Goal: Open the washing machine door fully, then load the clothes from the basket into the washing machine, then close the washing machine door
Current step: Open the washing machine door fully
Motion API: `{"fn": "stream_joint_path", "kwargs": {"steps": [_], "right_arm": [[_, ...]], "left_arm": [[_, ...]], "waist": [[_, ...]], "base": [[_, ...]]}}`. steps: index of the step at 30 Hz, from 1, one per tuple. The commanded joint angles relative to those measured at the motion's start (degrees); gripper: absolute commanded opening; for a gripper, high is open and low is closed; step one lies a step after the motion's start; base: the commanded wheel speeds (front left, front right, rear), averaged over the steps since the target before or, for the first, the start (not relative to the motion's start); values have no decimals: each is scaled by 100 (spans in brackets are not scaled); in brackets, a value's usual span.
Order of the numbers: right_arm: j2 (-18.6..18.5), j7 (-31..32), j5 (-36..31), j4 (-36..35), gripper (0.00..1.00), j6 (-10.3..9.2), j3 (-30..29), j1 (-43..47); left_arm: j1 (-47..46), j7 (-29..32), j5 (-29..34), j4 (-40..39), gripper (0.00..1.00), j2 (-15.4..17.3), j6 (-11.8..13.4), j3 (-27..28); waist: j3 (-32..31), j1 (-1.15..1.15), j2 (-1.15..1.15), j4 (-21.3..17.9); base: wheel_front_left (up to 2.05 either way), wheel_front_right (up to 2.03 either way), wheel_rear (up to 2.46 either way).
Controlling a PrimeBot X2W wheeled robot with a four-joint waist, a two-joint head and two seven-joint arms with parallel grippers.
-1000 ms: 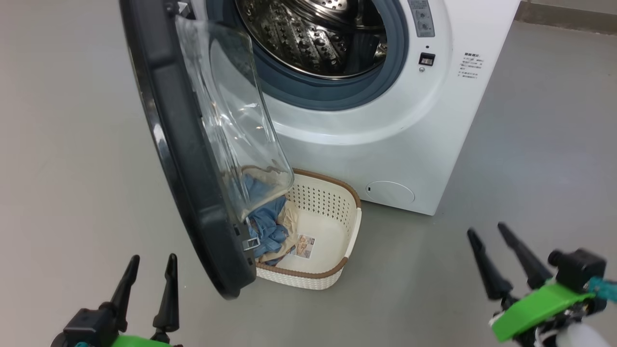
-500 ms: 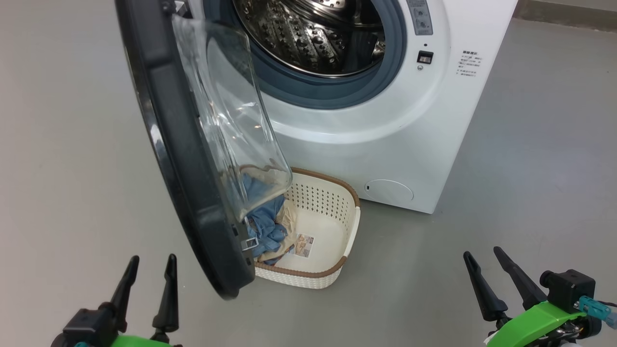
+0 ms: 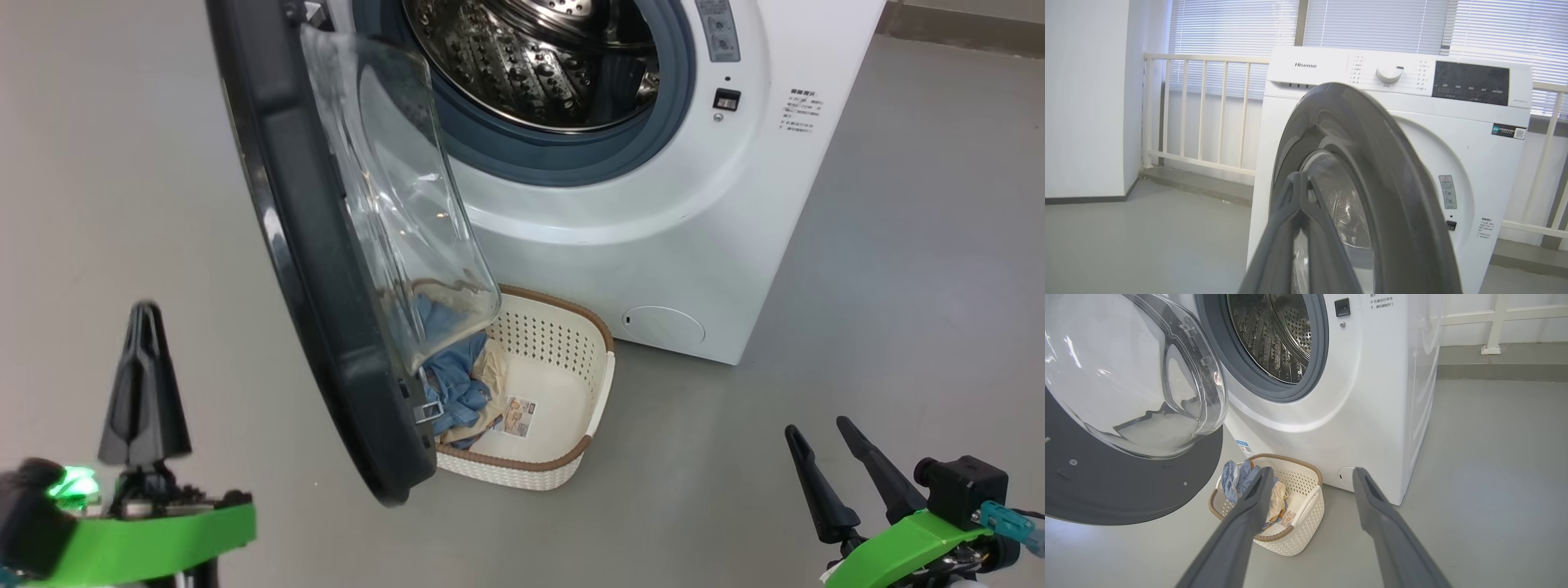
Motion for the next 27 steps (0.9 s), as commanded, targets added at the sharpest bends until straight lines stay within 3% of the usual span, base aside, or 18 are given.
{"fn": "stream_joint_path", "kwargs": {"steps": [1, 7, 13, 19, 27], "right_arm": [[-75, -69, -60, -140, 100, 9, 66, 24], [-74, -69, -68, -155, 100, 9, 59, 11], [-75, -69, -76, -189, 100, 9, 92, -61], [-80, -69, -103, -195, 100, 9, 132, -109], [-77, -69, -116, -192, 100, 9, 126, -106]], "left_arm": [[-195, -28, -51, -431, 0, 93, -18, 14], [-32, -28, -106, -1220, 0, 90, -4, -1099], [210, -28, -126, -789, 0, 89, 13, -2237], [191, -28, -337, 11, 0, 89, 66, -2509], [-84, -28, -514, 1016, 0, 89, 82, -2258]], "waist": [[-2, 0, 0, 3], [18, 0, 0, -13], [68, 0, 0, -47], [98, 0, 0, -69], [101, 0, 0, -95]], "base": [[0, 0, 0], [0, 0, 0], [0, 0, 0], [0, 0, 0], [0, 0, 0]]}}
